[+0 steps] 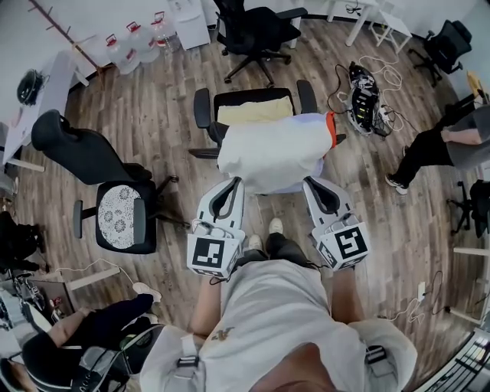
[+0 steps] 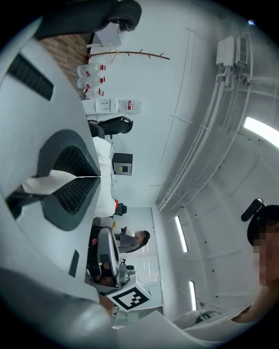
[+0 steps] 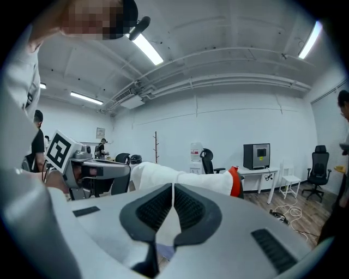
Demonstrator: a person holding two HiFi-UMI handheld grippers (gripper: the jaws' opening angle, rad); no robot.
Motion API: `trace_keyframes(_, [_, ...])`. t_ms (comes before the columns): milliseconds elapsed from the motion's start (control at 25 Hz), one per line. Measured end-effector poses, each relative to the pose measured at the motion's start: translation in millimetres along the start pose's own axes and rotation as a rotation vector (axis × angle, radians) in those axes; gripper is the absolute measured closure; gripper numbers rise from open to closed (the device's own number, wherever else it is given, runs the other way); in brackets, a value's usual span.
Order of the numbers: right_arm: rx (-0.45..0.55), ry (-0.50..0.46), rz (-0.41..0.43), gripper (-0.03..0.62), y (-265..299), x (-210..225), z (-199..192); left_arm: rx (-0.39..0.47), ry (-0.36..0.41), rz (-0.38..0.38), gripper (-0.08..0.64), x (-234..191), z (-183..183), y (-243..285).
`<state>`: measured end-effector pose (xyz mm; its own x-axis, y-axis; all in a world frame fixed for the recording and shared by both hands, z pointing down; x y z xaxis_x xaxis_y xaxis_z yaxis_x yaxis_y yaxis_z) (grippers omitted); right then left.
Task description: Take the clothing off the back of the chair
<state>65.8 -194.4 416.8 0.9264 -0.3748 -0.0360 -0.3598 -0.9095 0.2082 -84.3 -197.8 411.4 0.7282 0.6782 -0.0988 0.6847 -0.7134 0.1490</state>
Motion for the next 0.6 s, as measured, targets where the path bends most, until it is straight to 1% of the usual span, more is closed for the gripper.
trace_keyframes(320, [-0.015, 0.007, 0.010, 0.572, 4, 26, -10, -0.024, 0.003, 0.038, 0.541, -5, -7, 6])
trace_keyframes(400, [-0.022, 0.005, 0.004, 0.571, 5, 35, -13, -0.024, 0.003, 0.048, 0.524, -6, -7, 6])
trace_keyframes(480, [-0.028, 0.005, 0.000, 0.566, 7, 43, -15, -0.028, 0.004, 0.059, 0.489, -8, -9, 5])
trace_keyframes(560, [-0.031, 0.005, -0.005, 0.541, 9, 48, -17, -0.033, 0.005, 0.072, 0.463, -11, -10, 4])
trace_keyframes(600, [-0.032, 0.001, -0.006, 0.503, 9, 50, -18, -0.035, 0.005, 0.079, 0.454, -13, -10, 4])
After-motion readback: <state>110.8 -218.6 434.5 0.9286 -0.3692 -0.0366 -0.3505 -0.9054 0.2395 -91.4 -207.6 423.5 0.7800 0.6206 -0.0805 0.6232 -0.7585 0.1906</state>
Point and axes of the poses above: the fingertips, and each gripper's own axes: y forward along the fingers, x to its right, z out of its top, the point moved 1 cm from there along -y, backward along the fingers, and after that the axes turned 13 degrees about -z, right-handed, at the moved point
